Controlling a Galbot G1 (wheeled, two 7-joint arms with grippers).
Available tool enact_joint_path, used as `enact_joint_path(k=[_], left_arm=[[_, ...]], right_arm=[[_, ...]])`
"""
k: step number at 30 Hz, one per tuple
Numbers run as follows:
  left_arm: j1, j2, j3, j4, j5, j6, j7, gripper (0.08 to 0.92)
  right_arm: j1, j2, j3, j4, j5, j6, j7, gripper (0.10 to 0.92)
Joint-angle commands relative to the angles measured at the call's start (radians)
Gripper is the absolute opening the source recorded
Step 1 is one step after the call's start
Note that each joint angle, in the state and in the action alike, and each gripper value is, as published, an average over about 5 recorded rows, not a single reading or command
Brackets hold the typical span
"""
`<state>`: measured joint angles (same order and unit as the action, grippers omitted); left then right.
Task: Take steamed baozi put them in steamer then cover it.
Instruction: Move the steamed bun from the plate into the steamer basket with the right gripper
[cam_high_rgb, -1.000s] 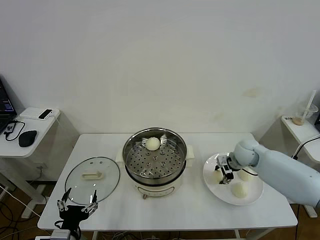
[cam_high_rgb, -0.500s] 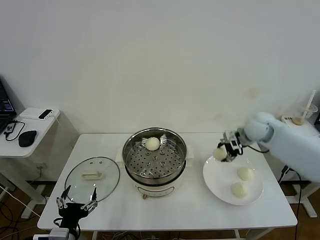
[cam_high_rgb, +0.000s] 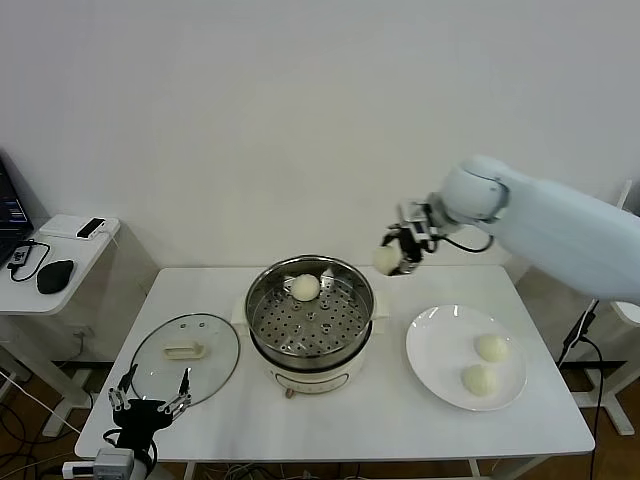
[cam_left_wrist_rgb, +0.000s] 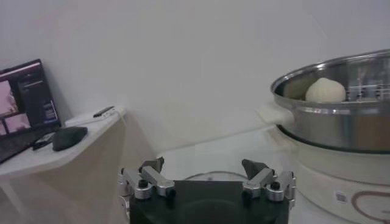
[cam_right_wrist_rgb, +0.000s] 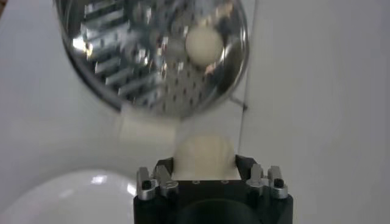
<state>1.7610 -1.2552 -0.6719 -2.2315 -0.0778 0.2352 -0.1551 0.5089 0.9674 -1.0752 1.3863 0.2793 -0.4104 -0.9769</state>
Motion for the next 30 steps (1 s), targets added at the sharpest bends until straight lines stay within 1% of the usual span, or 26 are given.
enact_joint_path(k=[1, 6, 17, 24, 30], left_arm=[[-0.003, -0.001, -0.014, 0.0, -0.001, 0.001, 0.001, 0.823], [0.001, -0.008, -0.028, -0.007, -0.002, 0.001, 0.001, 0.823], [0.003, -0.021, -0.043, -0.011, -0.006, 0.0, 0.002, 0.823], [0.002, -0.022, -0.044, -0.012, -0.007, -0.001, 0.001, 0.823], [0.0, -0.024, -0.042, -0.014, -0.007, -0.002, 0.001, 0.823]], right_arm=[[0.019, 0.244, -0.045, -0.08, 0.107, -0.056, 0.035, 0.645], [-0.045, 0.327, -0.056, -0.132, 0.116, -0.077, 0.044, 0.645], [-0.118, 0.453, -0.083, -0.227, 0.107, -0.112, 0.068, 0.645], [-0.135, 0.5, -0.092, -0.272, 0.091, -0.117, 0.072, 0.645], [-0.152, 0.517, -0.095, -0.322, 0.039, -0.107, 0.067, 0.645]])
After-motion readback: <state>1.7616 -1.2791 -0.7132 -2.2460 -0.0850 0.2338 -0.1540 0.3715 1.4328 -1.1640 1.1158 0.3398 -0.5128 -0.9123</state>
